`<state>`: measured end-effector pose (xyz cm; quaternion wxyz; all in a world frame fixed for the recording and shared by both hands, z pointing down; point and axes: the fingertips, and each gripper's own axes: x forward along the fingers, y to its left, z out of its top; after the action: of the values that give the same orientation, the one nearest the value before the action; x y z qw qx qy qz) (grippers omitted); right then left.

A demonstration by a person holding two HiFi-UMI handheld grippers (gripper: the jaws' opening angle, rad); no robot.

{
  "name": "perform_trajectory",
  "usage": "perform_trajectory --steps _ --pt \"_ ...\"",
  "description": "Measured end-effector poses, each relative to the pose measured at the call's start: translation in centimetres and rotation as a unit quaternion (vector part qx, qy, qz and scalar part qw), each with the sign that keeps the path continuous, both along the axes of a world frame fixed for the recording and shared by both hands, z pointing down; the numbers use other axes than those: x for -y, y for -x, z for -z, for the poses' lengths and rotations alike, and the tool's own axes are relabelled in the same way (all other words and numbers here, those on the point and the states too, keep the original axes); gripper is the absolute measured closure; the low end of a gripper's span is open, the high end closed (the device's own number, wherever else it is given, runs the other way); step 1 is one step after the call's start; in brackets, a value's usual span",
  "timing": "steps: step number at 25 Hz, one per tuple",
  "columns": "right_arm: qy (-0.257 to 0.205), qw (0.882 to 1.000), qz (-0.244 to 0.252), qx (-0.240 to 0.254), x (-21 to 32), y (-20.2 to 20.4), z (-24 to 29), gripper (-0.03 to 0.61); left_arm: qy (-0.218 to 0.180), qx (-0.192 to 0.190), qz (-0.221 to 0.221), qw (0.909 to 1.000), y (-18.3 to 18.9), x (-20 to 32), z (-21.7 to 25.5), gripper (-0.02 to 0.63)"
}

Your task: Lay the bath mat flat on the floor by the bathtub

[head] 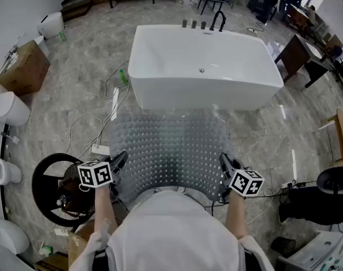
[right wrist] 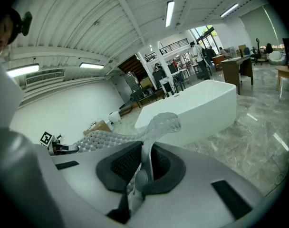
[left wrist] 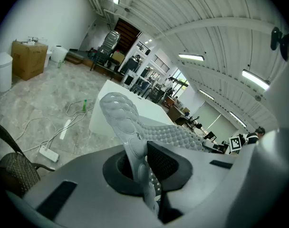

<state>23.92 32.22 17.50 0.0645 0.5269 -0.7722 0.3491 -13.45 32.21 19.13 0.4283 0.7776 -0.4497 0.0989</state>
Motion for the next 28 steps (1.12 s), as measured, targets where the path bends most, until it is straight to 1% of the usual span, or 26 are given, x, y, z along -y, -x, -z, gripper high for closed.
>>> perform_trajectory --steps 7,18,24,28 --pt "-0.003 1.000 0.002 -0.004 0.9 -0.3 0.0 0.538 -0.002 0.000 -0.003 1.0000 -0.4 1.0 -0.1 0.571" --pt "0.000 1.000 0.005 0.004 1.9 -1.0 -0.4 0.538 0.003 0.004 0.000 1.0000 -1.4 1.8 -0.4 0.571" --pt "0.001 1.000 0.005 -0.001 2.8 -2.2 -0.9 0.538 0.004 0.016 0.008 0.9998 -2.4 2.6 -0.6 0.571" --pt "0.004 1.000 0.015 -0.004 3.9 -3.4 -1.2 0.538 0.005 0.026 0.017 0.9995 -3.3 3.4 -0.9 0.571"
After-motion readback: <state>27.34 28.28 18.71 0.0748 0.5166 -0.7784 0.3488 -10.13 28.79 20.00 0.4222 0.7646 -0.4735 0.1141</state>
